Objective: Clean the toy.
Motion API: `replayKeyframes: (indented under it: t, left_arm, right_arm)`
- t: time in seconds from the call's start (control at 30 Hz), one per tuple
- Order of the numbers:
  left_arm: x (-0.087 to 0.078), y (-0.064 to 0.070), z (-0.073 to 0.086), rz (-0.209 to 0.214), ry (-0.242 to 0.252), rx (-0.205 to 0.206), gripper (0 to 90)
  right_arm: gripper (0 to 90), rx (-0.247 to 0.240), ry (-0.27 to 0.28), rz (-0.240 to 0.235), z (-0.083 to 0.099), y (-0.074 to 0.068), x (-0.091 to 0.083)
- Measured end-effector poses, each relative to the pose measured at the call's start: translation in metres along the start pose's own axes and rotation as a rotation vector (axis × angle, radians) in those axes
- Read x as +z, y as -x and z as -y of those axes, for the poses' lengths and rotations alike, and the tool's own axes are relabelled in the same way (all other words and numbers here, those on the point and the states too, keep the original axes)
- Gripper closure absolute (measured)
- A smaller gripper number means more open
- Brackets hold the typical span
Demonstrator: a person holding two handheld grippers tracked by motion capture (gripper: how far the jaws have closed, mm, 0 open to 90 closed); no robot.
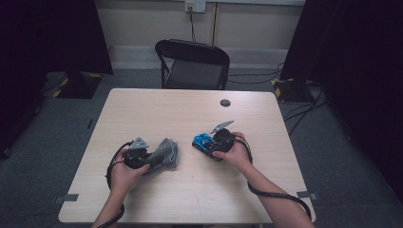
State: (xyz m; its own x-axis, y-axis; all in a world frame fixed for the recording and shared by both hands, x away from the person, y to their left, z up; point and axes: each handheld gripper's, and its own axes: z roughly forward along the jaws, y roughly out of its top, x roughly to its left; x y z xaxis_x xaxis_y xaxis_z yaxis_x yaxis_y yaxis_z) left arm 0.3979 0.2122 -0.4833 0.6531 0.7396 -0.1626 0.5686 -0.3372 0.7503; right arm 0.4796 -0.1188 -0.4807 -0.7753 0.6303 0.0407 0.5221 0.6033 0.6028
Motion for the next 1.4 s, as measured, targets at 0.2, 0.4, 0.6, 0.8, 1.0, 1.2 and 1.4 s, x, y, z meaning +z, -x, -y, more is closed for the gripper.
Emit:
replayKeyframes:
  t: [0.2,0.4,0.6,0.8,1.0,1.2,1.4]
  left_arm:
    - [0.002,0.000,-0.002,-0.037,0.023,-0.009,68.3]
    - [0.010,0.000,0.000,-0.045,-0.033,0.023,64.2]
    - [0.003,0.003,-0.010,-0.033,-0.022,0.062,36.3]
    - [-0.009,-0.003,-0.005,0.007,-0.078,0.082,25.6]
    - [0.003,-0.003,0.003,0.003,-0.110,0.099,55.3]
    - [0.004,-0.012,-0.012,-0.126,-0.023,-0.016,68.4]
    - [0.014,-0.022,-0.045,-0.173,0.027,-0.095,68.4]
  right_arm:
    - [28.3,0.004,0.022,-0.007,-0.001,0.000,-0.007]
    - [28.3,-0.010,0.020,0.001,0.000,-0.001,-0.012]
    - [28.3,0.013,0.020,-0.008,0.011,0.002,-0.006]
    - [28.3,0.005,0.029,-0.004,0.009,0.002,-0.010]
    - [28.3,-0.003,0.063,-0.027,0.005,-0.003,-0.020]
    - [28.3,-0.049,0.090,-0.070,0.000,-0.018,-0.027]
    - [28.3,-0.089,0.108,-0.111,-0.004,-0.034,-0.029]
